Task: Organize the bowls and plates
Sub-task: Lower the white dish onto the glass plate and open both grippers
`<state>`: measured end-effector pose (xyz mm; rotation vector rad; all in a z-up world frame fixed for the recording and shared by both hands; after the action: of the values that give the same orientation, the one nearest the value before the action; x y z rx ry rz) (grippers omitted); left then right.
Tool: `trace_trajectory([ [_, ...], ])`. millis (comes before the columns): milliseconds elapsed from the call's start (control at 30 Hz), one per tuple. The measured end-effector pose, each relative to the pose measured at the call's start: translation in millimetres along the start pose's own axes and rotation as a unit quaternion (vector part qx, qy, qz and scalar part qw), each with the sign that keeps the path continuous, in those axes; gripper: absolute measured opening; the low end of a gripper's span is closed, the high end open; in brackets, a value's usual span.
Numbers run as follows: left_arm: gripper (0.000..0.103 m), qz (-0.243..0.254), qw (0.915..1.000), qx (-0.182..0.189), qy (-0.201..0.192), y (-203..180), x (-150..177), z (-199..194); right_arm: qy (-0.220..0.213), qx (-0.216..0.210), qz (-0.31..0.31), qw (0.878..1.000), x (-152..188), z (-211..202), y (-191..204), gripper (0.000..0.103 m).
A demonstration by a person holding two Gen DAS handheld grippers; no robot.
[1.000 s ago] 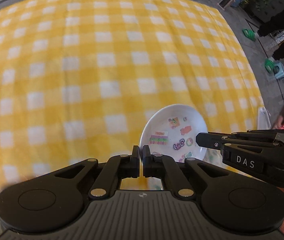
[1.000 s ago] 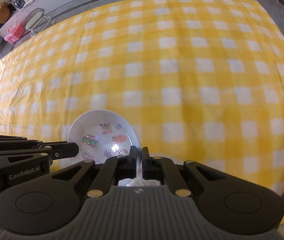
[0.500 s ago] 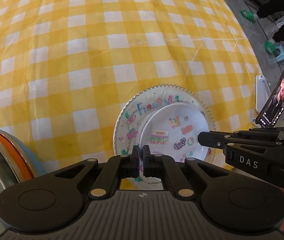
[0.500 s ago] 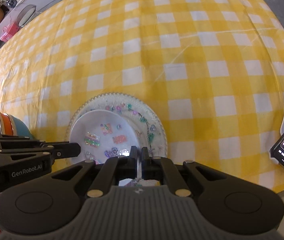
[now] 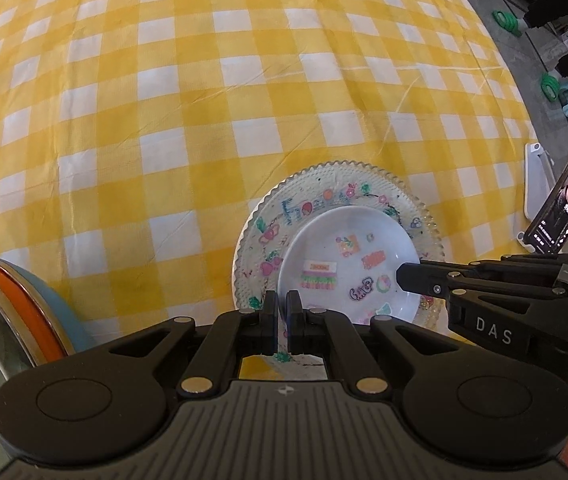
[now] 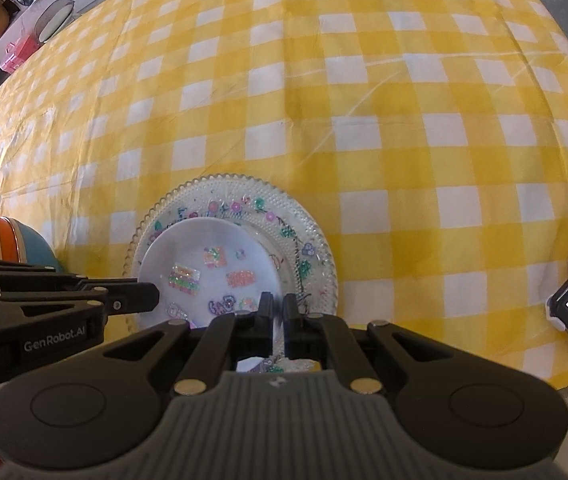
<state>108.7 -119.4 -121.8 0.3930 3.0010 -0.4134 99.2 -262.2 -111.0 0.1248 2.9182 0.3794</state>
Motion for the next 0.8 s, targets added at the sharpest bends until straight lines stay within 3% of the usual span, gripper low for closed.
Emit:
trace_trajectory([
  [233,0.007,0.003,1.0,-0.002,0.002,-1.0,0.2,-0.6,-0.002,0.005,-0.005,1.0,0.3,0.5,1.3,0.002],
  [367,0.014,0.007,1.0,-0.002,0.003,-2.2,0.5,0.0,-0.002,0.011,-0.012,1.0,0.3,0.6,3.6,0.003],
  [433,0.017,0.01,0.9999,-0.001,0.005,-2.9,1.0,-0.1,-0.002,0.014,-0.016,1.0,0.4,0.2,5.5,0.006],
  [600,0.03,0.016,0.9999,-0.003,0.003,-4.0,1.7,-3.0,-0.007,0.023,-0.03,0.999,-1.8,-4.6,11.6,0.031],
  [800,0.034,0.029,0.9996,-0.004,0.002,-2.7,2.7,-14.4,-0.01,0.047,-0.048,0.998,-5.5,-10.0,14.7,0.036],
])
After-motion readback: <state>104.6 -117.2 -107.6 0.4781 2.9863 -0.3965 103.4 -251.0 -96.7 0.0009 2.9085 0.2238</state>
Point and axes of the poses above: each gripper's, at about its wrist camera, not at the fingertips, and z roughly the way its jaws point, y to its left, x to its underside, the point moved 7 cm from there along z, roughly the way its jaws point, and after that the axes turned 3 degrees about -y, right-handed, at the moved point
